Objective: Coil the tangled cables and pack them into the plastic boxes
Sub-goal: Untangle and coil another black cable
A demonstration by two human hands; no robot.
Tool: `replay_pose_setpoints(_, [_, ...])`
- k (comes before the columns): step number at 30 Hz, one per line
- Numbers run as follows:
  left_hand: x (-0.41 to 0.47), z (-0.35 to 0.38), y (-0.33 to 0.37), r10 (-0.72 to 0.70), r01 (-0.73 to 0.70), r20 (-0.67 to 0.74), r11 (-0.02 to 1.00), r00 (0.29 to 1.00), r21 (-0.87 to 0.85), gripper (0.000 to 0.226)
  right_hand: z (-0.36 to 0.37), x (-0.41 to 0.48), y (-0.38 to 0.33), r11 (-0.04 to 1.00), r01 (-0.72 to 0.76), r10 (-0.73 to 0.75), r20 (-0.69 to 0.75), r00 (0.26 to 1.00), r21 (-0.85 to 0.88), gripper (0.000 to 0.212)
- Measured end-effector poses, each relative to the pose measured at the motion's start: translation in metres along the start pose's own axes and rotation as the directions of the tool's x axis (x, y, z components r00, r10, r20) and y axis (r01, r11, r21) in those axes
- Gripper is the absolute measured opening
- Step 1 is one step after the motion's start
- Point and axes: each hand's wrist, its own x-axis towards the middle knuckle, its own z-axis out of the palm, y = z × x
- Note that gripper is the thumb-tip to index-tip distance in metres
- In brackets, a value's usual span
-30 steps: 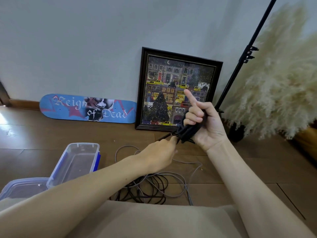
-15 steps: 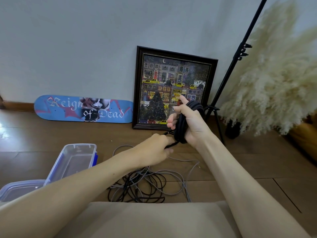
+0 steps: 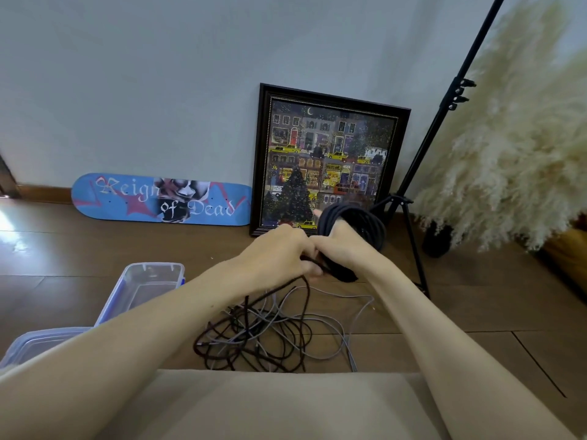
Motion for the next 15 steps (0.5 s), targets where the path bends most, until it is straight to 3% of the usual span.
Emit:
replay_pose_setpoints(1, [-0.002, -0.003, -0.001, 0.011, -0.011, -0.026, 1.0, 1.0, -0.001, 0.018, -0.001, -0.002, 0.001, 0.998, -0.048, 0.045, 0.072, 0.996, 0.04, 0.026])
replay_pose_setpoints(2, [-0.003, -0.005, -0.003, 0.013, -0.013, -0.042, 1.0, 0.999, -0.001, 0.028, -0.001, -0.005, 0.002, 0.992, -0.092, 0.078, 0.154, 0.985, 0.089, 0.028])
replay_pose_setpoints(7, [-0.003, -0.019, -0.006, -0.062, 0.061, -0.051, 0.998, 0.997, -0.034, 0.052, -0.002, -0.01, 0.005, 0.944, -0.242, 0.136, 0.404, 0.905, 0.224, 0.055])
replay_pose_setpoints(11, [-0.001, -0.029, -0.006, -0.098, 0.101, 0.031, 0.986, 0.995, -0.134, 0.047, 0.002, -0.01, 0.007, 0.823, -0.342, 0.014, 0.585, 0.811, 0.454, 0.071])
replay_pose_setpoints(15, [-0.003, -0.037, -0.012, -0.07, 0.102, 0.132, 0.964, 0.989, -0.246, 0.038, 0.004, -0.015, 0.001, 0.819, -0.338, -0.073, 0.669, 0.739, 0.463, 0.077])
